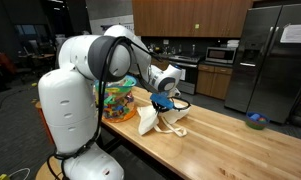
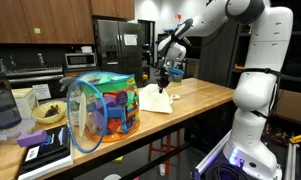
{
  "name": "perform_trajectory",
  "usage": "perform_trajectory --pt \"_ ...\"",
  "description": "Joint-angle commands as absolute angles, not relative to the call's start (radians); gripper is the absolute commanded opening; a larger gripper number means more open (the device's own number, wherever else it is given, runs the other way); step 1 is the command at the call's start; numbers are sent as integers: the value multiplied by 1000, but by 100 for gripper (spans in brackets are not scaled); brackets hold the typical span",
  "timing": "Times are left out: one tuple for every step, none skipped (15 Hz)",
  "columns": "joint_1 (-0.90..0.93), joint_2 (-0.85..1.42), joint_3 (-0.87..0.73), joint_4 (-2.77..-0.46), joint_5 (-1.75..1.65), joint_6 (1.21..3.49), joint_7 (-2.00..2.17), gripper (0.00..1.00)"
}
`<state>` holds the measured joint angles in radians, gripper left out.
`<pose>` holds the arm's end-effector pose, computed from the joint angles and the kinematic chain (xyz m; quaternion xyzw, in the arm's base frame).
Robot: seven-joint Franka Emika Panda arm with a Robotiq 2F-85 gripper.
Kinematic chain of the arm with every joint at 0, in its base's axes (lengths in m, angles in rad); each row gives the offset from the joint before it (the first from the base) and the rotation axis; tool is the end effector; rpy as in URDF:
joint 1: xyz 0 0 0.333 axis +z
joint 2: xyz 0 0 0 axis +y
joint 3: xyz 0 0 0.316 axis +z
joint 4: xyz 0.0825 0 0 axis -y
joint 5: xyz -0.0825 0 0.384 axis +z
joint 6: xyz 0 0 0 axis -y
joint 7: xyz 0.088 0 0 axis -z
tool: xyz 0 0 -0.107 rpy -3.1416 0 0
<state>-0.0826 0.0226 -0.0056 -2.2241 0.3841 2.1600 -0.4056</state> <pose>0.5203 -0.0309 0.3592 -0.9862 -0.0436 0.0036 0.1596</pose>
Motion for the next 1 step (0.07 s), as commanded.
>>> perform_trajectory --pt "-71 23 -18 -2223 384 2158 -405 4"
